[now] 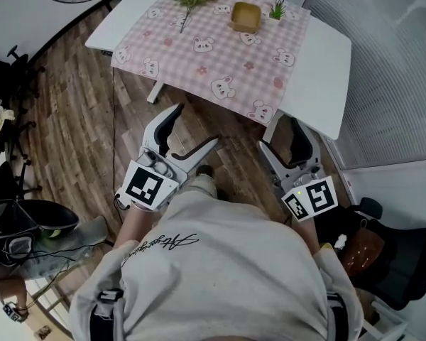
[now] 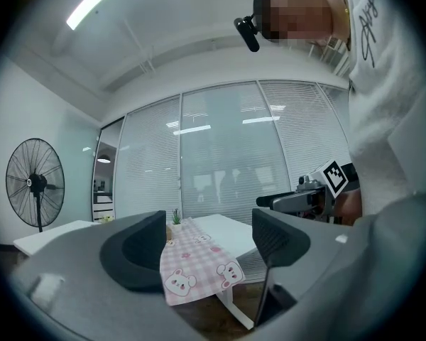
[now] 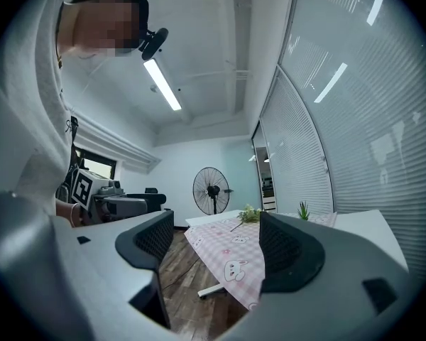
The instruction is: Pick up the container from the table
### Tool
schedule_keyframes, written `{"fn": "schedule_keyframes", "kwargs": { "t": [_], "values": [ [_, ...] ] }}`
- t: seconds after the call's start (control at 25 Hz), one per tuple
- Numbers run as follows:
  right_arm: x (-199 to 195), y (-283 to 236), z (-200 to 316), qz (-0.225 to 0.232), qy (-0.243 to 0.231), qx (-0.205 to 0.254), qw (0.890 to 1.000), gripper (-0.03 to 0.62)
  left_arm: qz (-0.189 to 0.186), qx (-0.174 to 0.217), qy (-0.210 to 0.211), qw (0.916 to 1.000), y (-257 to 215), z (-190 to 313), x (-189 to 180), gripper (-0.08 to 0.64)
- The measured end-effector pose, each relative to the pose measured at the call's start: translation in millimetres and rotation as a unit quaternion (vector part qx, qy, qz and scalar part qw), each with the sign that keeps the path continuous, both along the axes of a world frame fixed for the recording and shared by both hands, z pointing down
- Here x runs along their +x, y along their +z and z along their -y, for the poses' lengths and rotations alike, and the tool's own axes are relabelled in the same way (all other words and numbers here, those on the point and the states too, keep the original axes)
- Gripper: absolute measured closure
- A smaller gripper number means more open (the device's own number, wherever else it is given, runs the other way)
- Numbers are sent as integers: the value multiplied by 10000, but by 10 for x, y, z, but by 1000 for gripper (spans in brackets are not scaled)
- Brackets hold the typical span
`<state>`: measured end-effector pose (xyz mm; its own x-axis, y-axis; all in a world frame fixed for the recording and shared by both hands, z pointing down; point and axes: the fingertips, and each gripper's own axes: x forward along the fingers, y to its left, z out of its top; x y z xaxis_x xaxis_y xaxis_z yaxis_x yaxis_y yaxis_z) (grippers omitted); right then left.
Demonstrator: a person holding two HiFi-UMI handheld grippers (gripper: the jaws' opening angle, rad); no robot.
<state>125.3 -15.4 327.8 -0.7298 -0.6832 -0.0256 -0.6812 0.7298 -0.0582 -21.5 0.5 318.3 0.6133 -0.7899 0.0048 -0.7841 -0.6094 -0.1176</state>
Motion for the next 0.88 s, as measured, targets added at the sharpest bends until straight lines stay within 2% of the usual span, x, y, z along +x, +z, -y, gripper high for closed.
{"fn": "schedule_keyframes", "kwargs": {
  "t": [0.2, 0.32, 0.68, 0.88],
  "values": [
    [-26, -23, 57, 17, -52, 41, 10000, 232, 71, -25, -62, 10000, -1, 80, -35, 196],
    [-12, 3, 123, 50, -12, 30, 10000, 232, -116, 214, 52, 9997, -103, 144, 37, 196],
    [-58, -88, 536, 11, 144, 296, 9995, 232, -200, 377, 79, 9991, -175, 542, -52, 195],
    [-128, -90, 801, -14, 157, 322, 9994, 232, 8, 345, 46, 9994, -122, 829, -156, 195]
  ]
}}
